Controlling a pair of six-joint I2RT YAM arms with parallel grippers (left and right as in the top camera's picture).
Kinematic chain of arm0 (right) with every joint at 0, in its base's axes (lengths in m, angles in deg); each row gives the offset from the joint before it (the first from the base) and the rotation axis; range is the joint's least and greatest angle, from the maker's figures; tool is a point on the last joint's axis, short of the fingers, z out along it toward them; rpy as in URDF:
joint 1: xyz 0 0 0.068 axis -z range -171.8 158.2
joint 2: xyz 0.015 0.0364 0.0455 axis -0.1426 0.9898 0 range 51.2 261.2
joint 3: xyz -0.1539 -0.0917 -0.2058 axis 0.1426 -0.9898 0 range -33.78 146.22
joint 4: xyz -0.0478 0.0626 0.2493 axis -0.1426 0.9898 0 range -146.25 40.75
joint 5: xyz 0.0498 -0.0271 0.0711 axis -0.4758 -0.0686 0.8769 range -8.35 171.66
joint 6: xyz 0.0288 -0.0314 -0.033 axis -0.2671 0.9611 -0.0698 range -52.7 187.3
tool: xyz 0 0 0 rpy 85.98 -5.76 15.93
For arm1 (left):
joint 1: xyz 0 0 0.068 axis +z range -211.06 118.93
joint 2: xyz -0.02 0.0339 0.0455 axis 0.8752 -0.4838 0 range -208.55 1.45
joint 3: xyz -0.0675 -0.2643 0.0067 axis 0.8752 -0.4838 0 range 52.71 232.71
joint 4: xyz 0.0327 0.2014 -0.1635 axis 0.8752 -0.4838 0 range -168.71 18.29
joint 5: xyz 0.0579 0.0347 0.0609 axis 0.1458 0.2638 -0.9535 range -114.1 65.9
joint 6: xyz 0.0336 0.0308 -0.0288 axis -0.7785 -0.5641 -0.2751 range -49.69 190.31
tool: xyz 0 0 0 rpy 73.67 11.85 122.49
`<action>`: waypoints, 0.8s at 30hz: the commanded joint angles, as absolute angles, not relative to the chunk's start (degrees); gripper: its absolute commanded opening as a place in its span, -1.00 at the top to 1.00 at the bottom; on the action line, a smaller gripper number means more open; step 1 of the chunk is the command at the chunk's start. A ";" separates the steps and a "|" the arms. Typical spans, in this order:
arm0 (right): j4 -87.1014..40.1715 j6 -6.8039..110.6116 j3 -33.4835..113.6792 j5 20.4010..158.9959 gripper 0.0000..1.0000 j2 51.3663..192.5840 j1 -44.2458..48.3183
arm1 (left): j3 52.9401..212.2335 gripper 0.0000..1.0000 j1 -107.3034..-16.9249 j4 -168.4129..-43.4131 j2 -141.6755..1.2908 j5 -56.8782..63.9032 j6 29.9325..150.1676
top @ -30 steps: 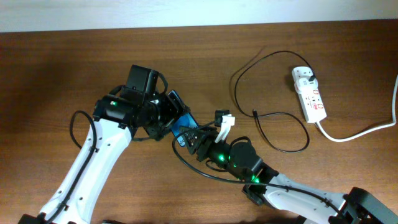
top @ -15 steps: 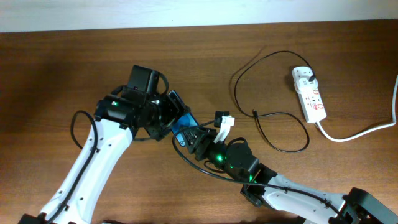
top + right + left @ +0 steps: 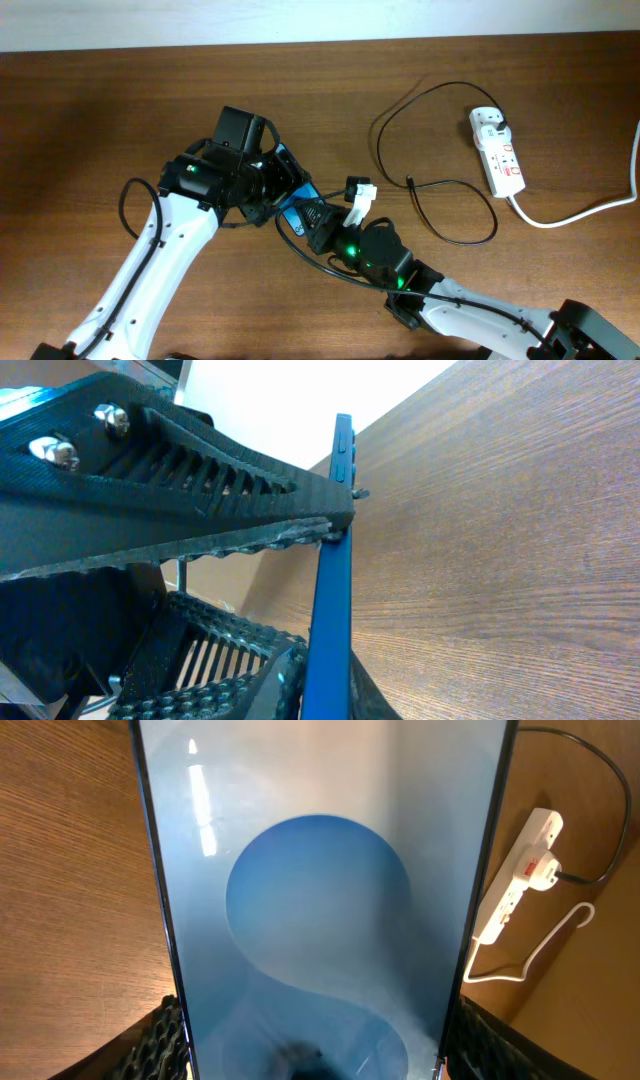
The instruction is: Plug charger to phone and switch on socket
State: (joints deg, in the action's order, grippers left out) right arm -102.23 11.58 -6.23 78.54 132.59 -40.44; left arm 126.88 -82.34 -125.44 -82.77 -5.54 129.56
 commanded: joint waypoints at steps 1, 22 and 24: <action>-103.67 12.30 -4.46 81.86 0.80 132.26 -41.01 | 128.17 -0.10 -82.67 -125.14 -82.60 -5.03 129.86; -102.58 -34.28 -4.63 101.60 0.92 131.87 -31.35 | 128.19 -0.99 -81.10 -132.57 -60.74 -14.80 110.67; -98.60 -44.00 -4.63 110.89 0.92 131.89 -26.87 | 128.19 -0.99 -79.24 -137.51 -56.08 -19.02 107.68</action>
